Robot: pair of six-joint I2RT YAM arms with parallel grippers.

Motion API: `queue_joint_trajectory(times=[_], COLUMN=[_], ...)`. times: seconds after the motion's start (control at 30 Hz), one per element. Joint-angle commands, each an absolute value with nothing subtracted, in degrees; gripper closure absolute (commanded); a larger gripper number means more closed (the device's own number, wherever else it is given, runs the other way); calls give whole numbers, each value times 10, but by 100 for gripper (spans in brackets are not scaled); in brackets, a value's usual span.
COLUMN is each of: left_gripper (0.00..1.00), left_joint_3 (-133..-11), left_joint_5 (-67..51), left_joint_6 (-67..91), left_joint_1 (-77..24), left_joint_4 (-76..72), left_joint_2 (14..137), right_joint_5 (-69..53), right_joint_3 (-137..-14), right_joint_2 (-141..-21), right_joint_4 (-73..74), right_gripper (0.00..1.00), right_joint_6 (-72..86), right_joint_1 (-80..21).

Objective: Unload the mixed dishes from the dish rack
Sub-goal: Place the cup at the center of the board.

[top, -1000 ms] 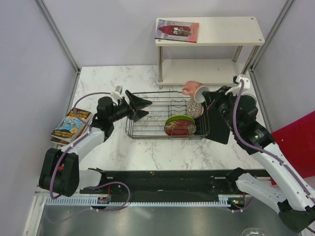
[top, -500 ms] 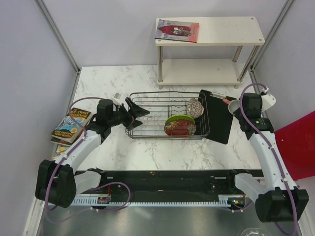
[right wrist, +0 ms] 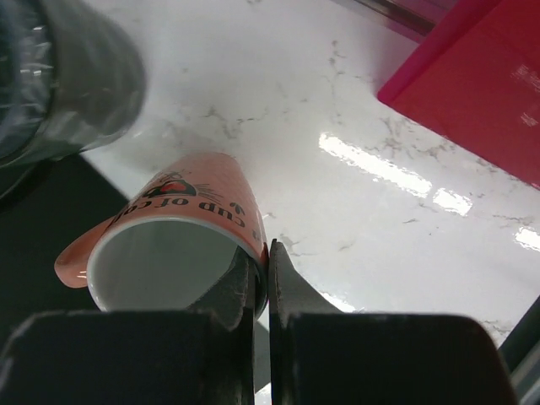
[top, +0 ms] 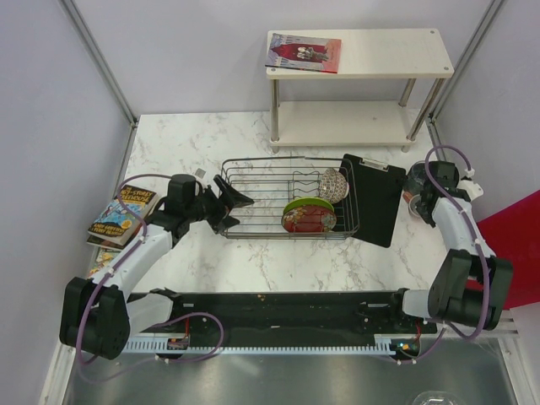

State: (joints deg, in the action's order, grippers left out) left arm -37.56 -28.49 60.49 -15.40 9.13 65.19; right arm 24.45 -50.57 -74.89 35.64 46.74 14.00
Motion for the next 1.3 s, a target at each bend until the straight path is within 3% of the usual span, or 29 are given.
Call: queue_joint_trajectory(times=[0.0, 0.47, 0.63, 0.8, 1.13, 1.23, 1.27], left_gripper=[1, 1, 1, 1, 1, 1, 1], left_joint_3=[-384, -368, -369, -370, -360, -359, -359], left_joint_5=[-278, -285, -290, -297, -306, -307, -308], left_joint_6=[586, 575, 574, 573, 570, 570, 570], left_joint_1=[-153, -153, -153, -153, -153, -153, -154], left_joint_4=[114, 126, 125, 125, 124, 124, 124], left_joint_2=[639, 629, 641, 643, 638, 636, 636], right_joint_5=[257, 194, 177, 165, 156, 148, 144], right_joint_3=[-551, -606, -594, -576, -530, -526, -527], right_joint_2=[-792, -919, -909, -894, -876, -866, -866], right_joint_4=[345, 325, 317, 311, 295, 287, 288], right_gripper=[100, 100, 89, 70, 64, 82, 100], right_joint_6=[478, 450, 450, 451, 454, 454, 454], right_joint_1=[167, 203, 203, 203, 207, 208, 210])
